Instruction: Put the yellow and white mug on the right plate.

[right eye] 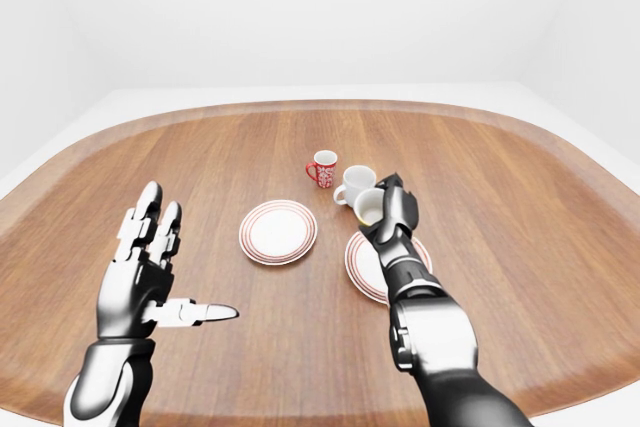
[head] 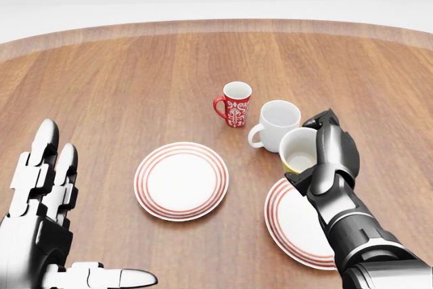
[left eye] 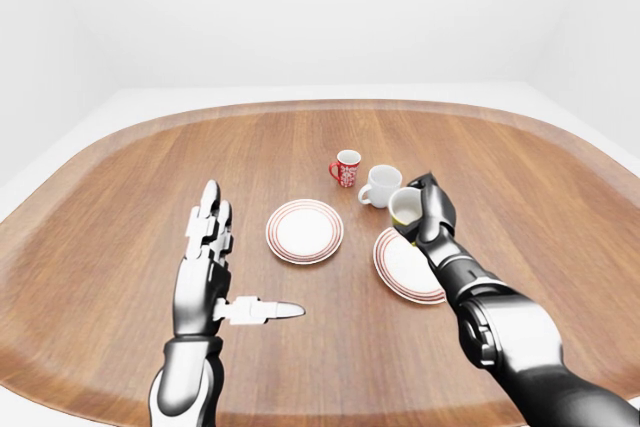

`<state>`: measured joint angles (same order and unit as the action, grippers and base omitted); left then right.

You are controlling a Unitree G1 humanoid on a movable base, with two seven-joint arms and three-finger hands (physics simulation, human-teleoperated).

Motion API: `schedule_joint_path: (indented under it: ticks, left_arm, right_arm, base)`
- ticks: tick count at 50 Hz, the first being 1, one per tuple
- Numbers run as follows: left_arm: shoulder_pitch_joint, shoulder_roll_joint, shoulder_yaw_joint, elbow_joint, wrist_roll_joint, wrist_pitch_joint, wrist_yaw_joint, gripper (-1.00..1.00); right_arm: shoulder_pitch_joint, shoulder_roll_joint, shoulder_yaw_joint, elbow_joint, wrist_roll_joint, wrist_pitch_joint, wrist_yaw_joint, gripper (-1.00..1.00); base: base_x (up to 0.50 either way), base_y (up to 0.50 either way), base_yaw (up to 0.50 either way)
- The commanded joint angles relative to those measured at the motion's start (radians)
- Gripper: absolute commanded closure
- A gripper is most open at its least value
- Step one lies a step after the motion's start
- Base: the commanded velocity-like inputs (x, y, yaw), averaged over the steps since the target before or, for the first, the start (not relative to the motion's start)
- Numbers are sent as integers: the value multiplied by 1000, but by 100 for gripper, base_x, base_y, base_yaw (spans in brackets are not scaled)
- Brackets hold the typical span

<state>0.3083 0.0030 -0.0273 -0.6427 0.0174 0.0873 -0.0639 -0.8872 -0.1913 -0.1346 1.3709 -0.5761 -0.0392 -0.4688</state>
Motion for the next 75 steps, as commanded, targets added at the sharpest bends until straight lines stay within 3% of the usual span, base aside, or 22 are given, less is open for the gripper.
schedule_joint_path:
  ticks: [1, 14, 31, 40, 45, 75]
  left_arm:
    - [10, 0, 4, -13, -5, 0, -2, -100]
    - [12, -1, 3, -20, -2, 0, 0, -100]
    - [18, -2, 3, -35, 0, 0, 0, -100]
    - [16, -1, 7, -27, -2, 0, -3, -100]
    - [16, -3, 6, -33, 0, 0, -2, -100]
    - [15, -2, 7, -30, 0, 0, -2, -100]
  right_arm:
    - [29, 13, -6, 2, 23, -23, -54, 100]
    - [52, 7, -13, 5, 8, 18, -55, 100]
    - [73, 17, -14, 8, -16, 37, -55, 100]
    - [90, 15, -27, 9, -10, 26, -55, 100]
    - [103, 17, -32, 11, -10, 46, -55, 100]
    - [116, 24, -42, 13, -21, 79, -55, 100]
  base:
    - [0, 0, 0]
    - [0, 0, 0]
    - [0, 0, 0]
    - [0, 0, 0]
    - [0, 0, 0]
    - [0, 0, 0]
